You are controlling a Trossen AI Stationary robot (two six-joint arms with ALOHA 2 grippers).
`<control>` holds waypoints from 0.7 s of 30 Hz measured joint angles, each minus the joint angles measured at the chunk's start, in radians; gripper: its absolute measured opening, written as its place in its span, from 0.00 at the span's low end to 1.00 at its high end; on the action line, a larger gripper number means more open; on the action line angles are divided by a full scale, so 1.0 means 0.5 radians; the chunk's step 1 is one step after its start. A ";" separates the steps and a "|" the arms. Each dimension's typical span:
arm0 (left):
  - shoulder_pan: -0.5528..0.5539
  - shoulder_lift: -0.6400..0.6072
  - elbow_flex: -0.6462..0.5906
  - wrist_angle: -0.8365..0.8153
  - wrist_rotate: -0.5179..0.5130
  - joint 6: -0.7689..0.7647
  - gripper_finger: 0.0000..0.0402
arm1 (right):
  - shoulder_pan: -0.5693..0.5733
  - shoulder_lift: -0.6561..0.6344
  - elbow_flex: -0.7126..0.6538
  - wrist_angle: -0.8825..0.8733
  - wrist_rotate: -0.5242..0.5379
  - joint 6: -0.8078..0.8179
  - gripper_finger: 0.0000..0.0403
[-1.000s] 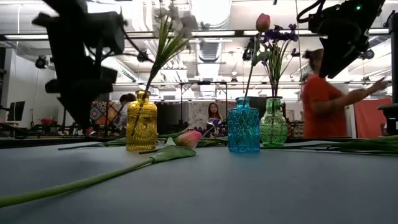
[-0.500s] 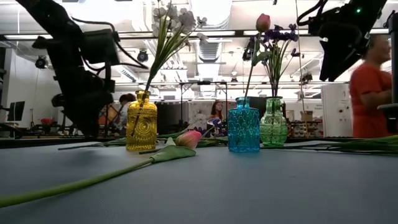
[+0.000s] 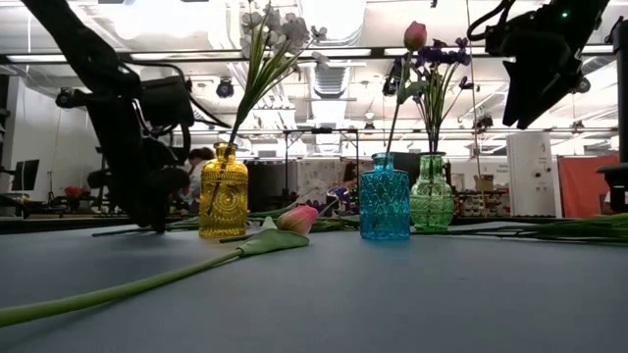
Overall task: Sort flowers into vase by color
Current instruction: Put the left white flowers into the yellow flower vase
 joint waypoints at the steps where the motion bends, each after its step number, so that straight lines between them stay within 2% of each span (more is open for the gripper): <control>1: 0.003 0.021 -0.002 0.013 -0.003 -0.001 0.44 | 0.000 0.000 0.000 0.000 -0.001 0.005 0.84; 5: 0.002 0.075 0.000 0.022 -0.004 -0.010 0.35 | 0.000 0.000 0.000 0.003 -0.004 0.007 0.84; 14: 0.005 0.064 0.010 -0.017 -0.022 -0.221 0.03 | 0.000 0.001 0.000 0.024 -0.003 0.006 0.84; 21: 0.005 0.031 0.066 -0.115 -0.058 -0.280 0.01 | 0.000 0.001 0.000 0.031 -0.002 0.011 0.84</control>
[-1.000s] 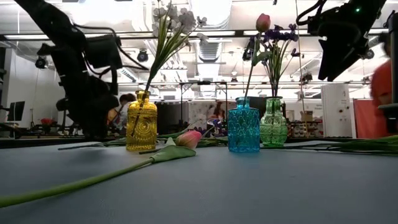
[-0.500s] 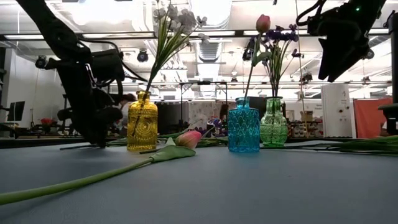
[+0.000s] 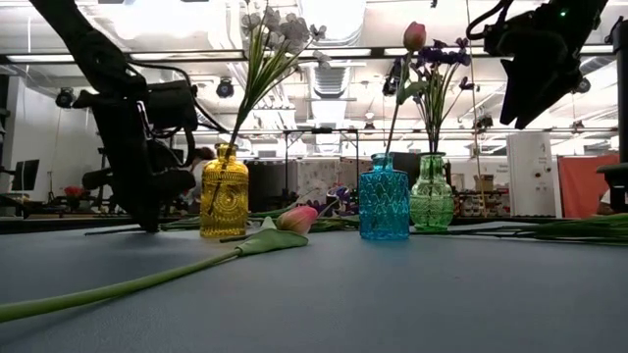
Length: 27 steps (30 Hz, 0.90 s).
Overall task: Sort flowers into vase by color
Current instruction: Put the left white flowers into the yellow flower vase
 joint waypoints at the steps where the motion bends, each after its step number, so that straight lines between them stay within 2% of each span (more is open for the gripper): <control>1: 0.001 -0.025 0.015 -0.058 -0.001 0.000 0.01 | 0.000 0.000 0.000 0.000 0.000 0.001 0.84; 13: 0.000 -0.610 0.459 -0.879 -0.320 0.015 0.00 | 0.000 0.001 0.000 0.020 0.006 -0.002 0.84; 18: -0.003 -0.840 0.711 -1.079 -0.312 0.057 0.00 | 0.000 0.001 0.000 0.063 0.006 -0.014 0.84; 22: -0.006 -0.911 0.972 -1.334 -0.256 0.088 0.00 | 0.000 0.001 0.000 0.093 0.006 -0.032 0.84; 25: -0.080 -0.973 1.112 -1.337 -0.247 0.128 0.00 | 0.000 0.001 0.000 0.116 0.009 -0.039 0.84; 27: -0.191 -1.036 1.144 -1.172 -0.229 0.214 0.00 | 0.011 -0.001 -0.024 0.199 0.086 -0.125 0.84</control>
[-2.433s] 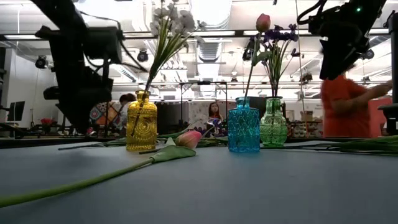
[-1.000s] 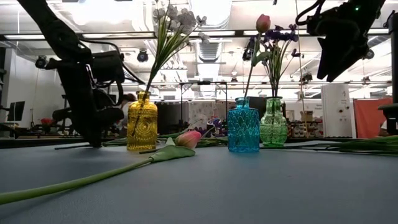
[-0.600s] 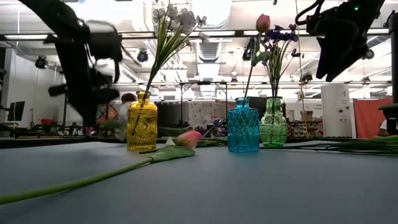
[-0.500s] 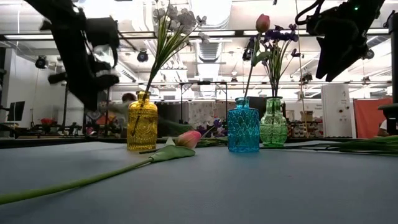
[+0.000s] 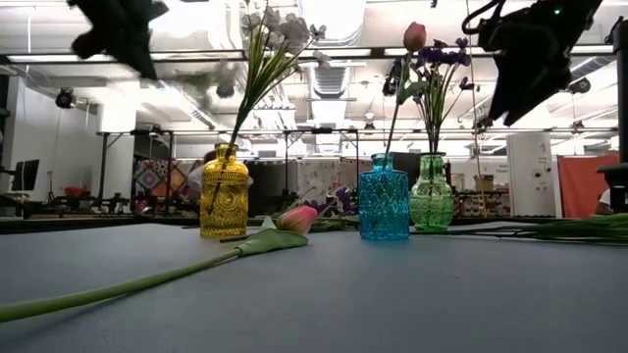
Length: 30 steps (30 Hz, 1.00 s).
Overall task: Sort flowers into vase by color
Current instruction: Put the left white flowers into the yellow flower vase
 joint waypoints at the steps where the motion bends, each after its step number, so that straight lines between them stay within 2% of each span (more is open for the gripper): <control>1: -0.074 -0.041 0.002 0.116 0.006 0.047 0.00 | 0.017 -0.009 -0.022 0.064 0.070 -0.044 0.84; 3: -0.236 -0.130 -0.011 0.353 0.000 0.137 0.00 | 0.048 -0.039 -0.057 0.172 0.156 -0.067 0.84; 7: -0.630 -0.283 -0.092 0.727 -0.125 0.280 0.00 | 0.121 -0.107 -0.077 0.252 0.168 -0.120 0.84; 15: -1.368 -0.434 -0.264 1.164 -0.634 0.426 0.00 | 0.375 -0.151 -0.082 0.382 0.180 -0.156 0.84; 19: -1.684 -0.409 -0.465 1.712 -0.651 0.757 0.00 | 0.576 -0.145 -0.132 0.486 0.259 -0.096 0.84; 23: -1.932 -0.349 -0.631 2.185 -0.724 1.045 0.00 | 0.779 -0.127 -0.192 0.679 0.301 -0.090 0.84; 27: -2.079 -0.304 -0.669 2.290 -0.866 1.193 0.00 | 0.955 -0.059 -0.209 0.827 0.374 -0.149 0.84; 30: -2.128 -0.265 -0.673 2.298 -0.779 1.310 0.00 | 1.042 -0.013 -0.209 1.032 0.376 -0.201 0.84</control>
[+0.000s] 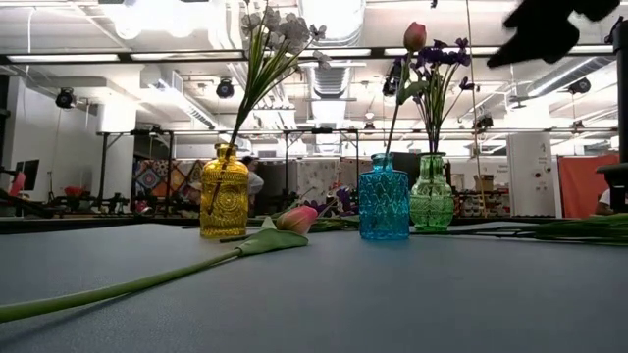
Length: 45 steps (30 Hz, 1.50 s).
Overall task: Sort flowers into vase by color
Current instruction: Put the left white flowers into the yellow flower vase
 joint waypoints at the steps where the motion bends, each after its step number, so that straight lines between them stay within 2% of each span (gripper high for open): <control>1: -0.009 0.019 -0.001 0.017 0.082 0.050 0.00 | 0.021 0.013 0.001 0.092 -0.009 -0.029 0.84; 3: -0.017 0.057 0.009 0.028 0.191 0.102 0.00 | 0.052 0.042 0.026 0.209 -0.038 -0.073 0.83; 7: -0.014 0.121 0.105 0.032 0.221 0.145 0.00 | 0.060 0.127 0.174 0.336 -0.015 -0.121 0.81; 11: -0.032 0.225 0.154 0.067 0.341 0.012 0.00 | 0.071 0.269 0.306 0.544 -0.019 -0.441 0.80; 15: -0.077 0.374 0.164 0.098 0.243 -0.085 0.00 | 0.125 0.445 0.403 0.672 -0.022 -0.745 0.80; 19: -0.112 0.497 0.203 0.150 0.154 -0.088 0.00 | 0.134 0.605 0.528 0.656 -0.022 -0.828 0.80; 24: -0.139 0.637 0.199 0.143 0.153 -0.085 0.00 | 0.133 0.715 0.800 0.508 -0.017 -0.946 0.80; 28: -0.143 0.777 0.199 0.299 0.155 -0.105 0.00 | 0.145 0.785 0.958 0.527 -0.017 -1.076 0.80; 34: -0.143 0.968 0.199 0.561 0.153 0.054 0.00 | 0.147 0.967 1.015 0.761 -0.016 -1.197 0.80; 45: -0.131 1.180 0.199 0.892 0.158 0.212 0.00 | 0.146 1.165 1.090 0.812 0.138 -1.304 0.80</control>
